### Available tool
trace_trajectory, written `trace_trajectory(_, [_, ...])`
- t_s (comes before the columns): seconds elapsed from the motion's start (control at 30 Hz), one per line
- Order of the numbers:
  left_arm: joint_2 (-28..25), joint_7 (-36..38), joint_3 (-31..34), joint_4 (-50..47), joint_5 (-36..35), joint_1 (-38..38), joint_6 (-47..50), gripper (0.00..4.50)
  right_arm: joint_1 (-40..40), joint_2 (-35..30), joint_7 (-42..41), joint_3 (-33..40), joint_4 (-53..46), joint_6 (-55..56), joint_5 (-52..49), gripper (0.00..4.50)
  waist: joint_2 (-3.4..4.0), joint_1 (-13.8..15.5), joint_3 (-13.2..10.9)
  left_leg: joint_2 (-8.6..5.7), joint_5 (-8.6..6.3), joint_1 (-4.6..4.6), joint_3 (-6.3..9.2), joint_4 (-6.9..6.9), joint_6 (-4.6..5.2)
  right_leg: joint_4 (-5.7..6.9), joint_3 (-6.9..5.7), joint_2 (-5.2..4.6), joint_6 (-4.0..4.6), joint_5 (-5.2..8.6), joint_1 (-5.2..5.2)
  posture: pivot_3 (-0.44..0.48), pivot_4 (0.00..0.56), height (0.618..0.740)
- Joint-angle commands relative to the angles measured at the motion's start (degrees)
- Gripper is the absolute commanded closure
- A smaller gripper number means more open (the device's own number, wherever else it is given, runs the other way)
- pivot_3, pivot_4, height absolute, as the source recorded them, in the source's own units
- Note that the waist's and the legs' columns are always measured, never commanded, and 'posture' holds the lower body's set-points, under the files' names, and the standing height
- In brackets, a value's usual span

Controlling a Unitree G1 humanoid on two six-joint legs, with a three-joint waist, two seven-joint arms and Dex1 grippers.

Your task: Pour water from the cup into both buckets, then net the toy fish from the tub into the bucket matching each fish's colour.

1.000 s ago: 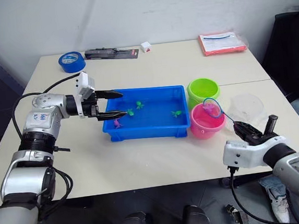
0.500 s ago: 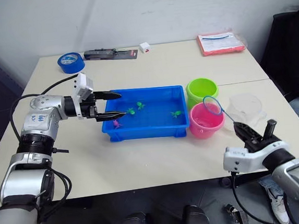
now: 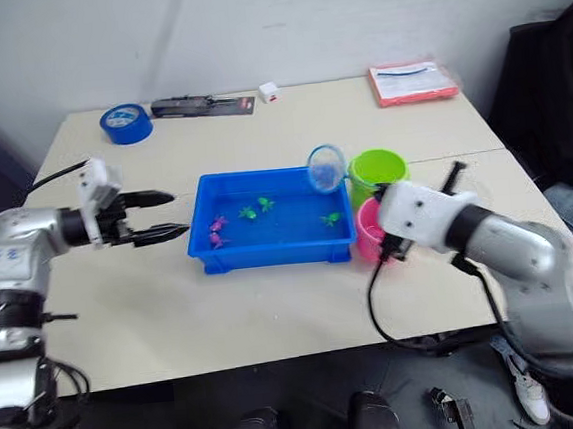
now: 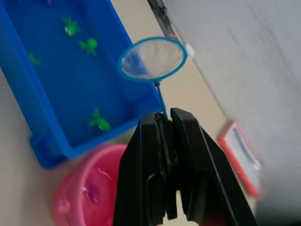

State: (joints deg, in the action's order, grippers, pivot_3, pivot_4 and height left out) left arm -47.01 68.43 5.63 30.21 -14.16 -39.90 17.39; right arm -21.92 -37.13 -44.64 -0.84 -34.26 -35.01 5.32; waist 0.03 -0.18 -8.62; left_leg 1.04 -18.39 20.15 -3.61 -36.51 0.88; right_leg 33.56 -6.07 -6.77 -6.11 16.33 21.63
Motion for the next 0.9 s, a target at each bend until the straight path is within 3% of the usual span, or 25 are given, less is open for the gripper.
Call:
trace_trajectory(0.03, [-2.2, -1.7, 3.1, -5.3, -1.7, 2.6, 2.2, 0.02, -3.2, 2.4, 0.4, -2.7, 0.3, -6.0, -3.4, 3.72, 0.02, 0.3, 0.0, 0.00, 0.00, 0.01, 0.06, 0.01, 0.00, 0.04, -0.03, -0.03, 0.04, 0.02, 0.01, 0.000, 0.150, 0.737])
trace_trajectory(0.2, [-3.4, -3.6, 6.8, -12.2, -4.7, 9.2, 7.4, 0.02, -6.5, 8.9, 3.4, -10.4, 5.0, -8.6, -4.0, 3.72, 0.00, 0.0, 0.0, -0.20, -0.03, 0.03, 0.15, 0.00, 0.04, 0.16, -0.05, -0.69, 0.10, 0.05, -0.01, 0.000, 0.150, 0.737])
trace_trajectory(0.37, [-3.1, -5.5, 7.6, -16.5, -5.9, 12.2, 9.2, 0.02, -8.2, 11.6, 5.2, -18.0, 9.0, -6.4, -1.7, 3.72, 0.01, 0.0, 0.0, -0.24, -0.02, 0.04, 0.19, 0.01, 0.02, 0.20, -0.20, -0.70, 0.10, 0.05, 0.01, 0.000, 0.150, 0.737])
trace_trajectory(0.9, [-5.4, -6.7, 8.5, -21.1, -6.6, 18.2, 9.1, 0.02, -9.6, 10.0, 7.8, -27.5, 19.3, 6.5, 8.5, 3.72, 0.02, -0.1, 0.0, -0.25, -0.01, -0.01, 0.08, 0.07, -0.03, 0.20, -0.30, -0.61, 0.09, 0.05, 0.05, 0.000, 0.150, 0.737])
